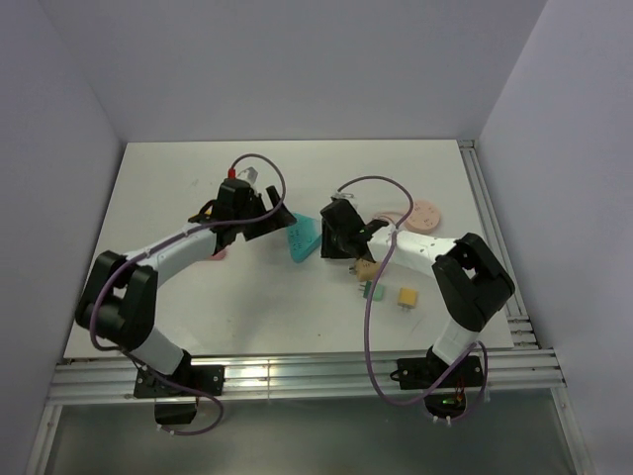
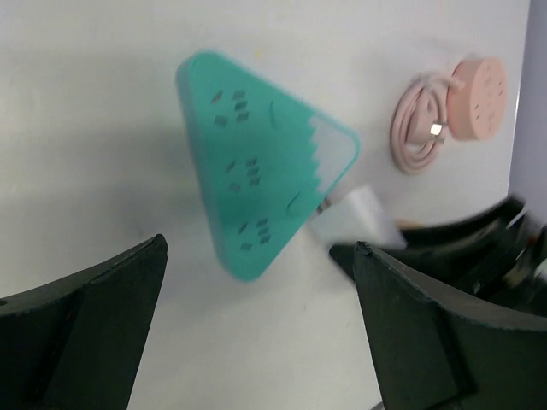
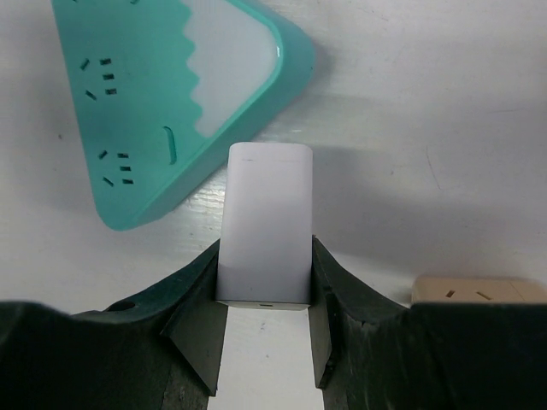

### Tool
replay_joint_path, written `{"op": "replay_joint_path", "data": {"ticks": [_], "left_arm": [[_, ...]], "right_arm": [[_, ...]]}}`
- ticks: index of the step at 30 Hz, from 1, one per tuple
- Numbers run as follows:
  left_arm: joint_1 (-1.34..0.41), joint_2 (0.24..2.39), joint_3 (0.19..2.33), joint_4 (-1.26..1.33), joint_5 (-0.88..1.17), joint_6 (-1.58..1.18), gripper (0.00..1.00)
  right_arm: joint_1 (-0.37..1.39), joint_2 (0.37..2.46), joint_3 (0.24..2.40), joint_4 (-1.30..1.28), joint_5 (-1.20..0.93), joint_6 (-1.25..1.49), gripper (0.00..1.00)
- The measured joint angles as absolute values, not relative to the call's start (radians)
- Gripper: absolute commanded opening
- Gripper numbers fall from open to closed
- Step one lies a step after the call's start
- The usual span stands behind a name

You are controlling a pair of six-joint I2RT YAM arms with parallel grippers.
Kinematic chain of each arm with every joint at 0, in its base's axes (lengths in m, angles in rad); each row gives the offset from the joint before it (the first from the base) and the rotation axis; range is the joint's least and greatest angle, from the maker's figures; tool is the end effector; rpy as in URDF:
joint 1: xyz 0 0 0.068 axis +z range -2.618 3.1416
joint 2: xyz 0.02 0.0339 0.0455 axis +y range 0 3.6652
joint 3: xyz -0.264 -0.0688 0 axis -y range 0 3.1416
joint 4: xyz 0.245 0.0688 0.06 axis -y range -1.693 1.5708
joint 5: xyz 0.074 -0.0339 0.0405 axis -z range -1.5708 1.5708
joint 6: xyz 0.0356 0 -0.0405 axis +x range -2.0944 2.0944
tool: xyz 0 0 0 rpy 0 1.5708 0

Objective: Insert the plug
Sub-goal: Adjust the socket at the center of the board.

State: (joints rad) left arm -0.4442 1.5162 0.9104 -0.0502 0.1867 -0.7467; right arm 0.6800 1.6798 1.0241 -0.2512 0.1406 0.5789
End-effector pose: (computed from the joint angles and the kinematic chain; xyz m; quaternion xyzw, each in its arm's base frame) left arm 0.2929 -0.1467 0.2204 -0.0939 0.8893 -0.3159 0.3171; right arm 0.2728 0.2142 0.1881 -0.0248 0.9430 0.1377 0.3019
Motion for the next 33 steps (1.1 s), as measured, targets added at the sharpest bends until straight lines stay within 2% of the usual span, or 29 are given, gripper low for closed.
{"op": "replay_joint_path", "data": {"ticks": [4, 11, 22, 33], "left_arm": [[-0.440, 1.652, 1.042, -0.018, 0.187, -0.731, 0.95], [-0.432, 1.821, 1.153, 0.107, 0.196, -0.693, 0.93], [-0.428, 2.084, 1.400, 0.228, 0.299, -0.668, 0.92], [-0.428, 2.122, 1.417, 0.223, 0.345, -0.703, 0.91]], "right_arm": [[0.680, 1.678, 0.994, -0.231, 0.142, 0.578, 0.00], [0.680, 1.676, 0.986, -0.200, 0.141, 0.578, 0.00], [0.678, 1.668, 0.950, -0.165, 0.148, 0.583, 0.00], [0.653, 1.663, 0.942, -0.165, 0.171, 0.605, 0.00]]}}
